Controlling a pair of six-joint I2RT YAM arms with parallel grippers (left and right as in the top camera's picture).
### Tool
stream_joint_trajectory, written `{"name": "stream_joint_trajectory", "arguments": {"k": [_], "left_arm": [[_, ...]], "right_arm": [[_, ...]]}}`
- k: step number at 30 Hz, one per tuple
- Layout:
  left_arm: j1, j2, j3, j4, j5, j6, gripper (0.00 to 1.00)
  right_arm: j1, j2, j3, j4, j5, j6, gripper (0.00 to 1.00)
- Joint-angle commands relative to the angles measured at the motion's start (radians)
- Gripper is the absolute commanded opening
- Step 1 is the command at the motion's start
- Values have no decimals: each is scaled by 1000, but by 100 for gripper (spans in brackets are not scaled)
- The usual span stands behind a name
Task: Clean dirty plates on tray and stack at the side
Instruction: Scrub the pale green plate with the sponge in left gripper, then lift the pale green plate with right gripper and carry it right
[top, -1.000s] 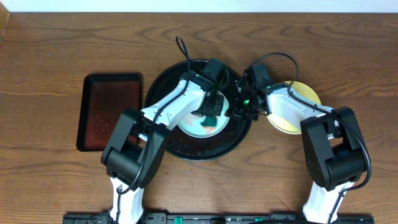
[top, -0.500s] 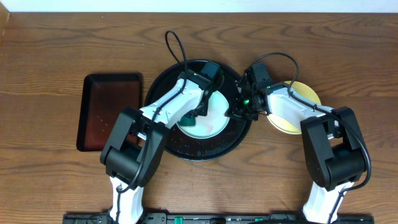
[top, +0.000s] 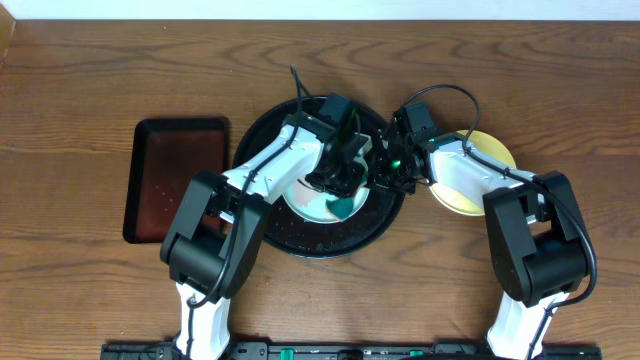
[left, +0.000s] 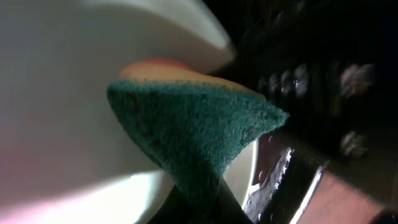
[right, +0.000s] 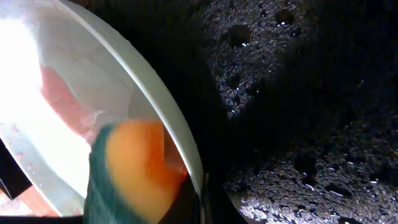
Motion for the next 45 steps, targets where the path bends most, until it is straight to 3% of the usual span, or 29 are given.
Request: {"name": "stream_joint_trajectory", "arguments": {"k": [1, 8, 12, 24, 31, 45], "left_arm": [[-8, 22, -10, 61, -76, -15, 8], [-5, 22, -9, 92, -567, -287, 8], [21, 17, -3, 60, -659, -334, 8], [164, 4, 138, -206, -662, -347, 8], [174, -2, 138, -250, -529, -245, 7], [176, -2, 137, -251, -494, -243, 8]], "right_arm": [[38, 90, -50, -17, 97, -3, 1], [37, 90, -50, -21, 99, -7, 1], [37, 90, -50, -21, 101, -6, 1], [37, 90, -50, -21, 104, -6, 1], [38, 62, -48, -37, 119, -10, 1], [72, -269, -48, -257, 539, -51, 1]]}}
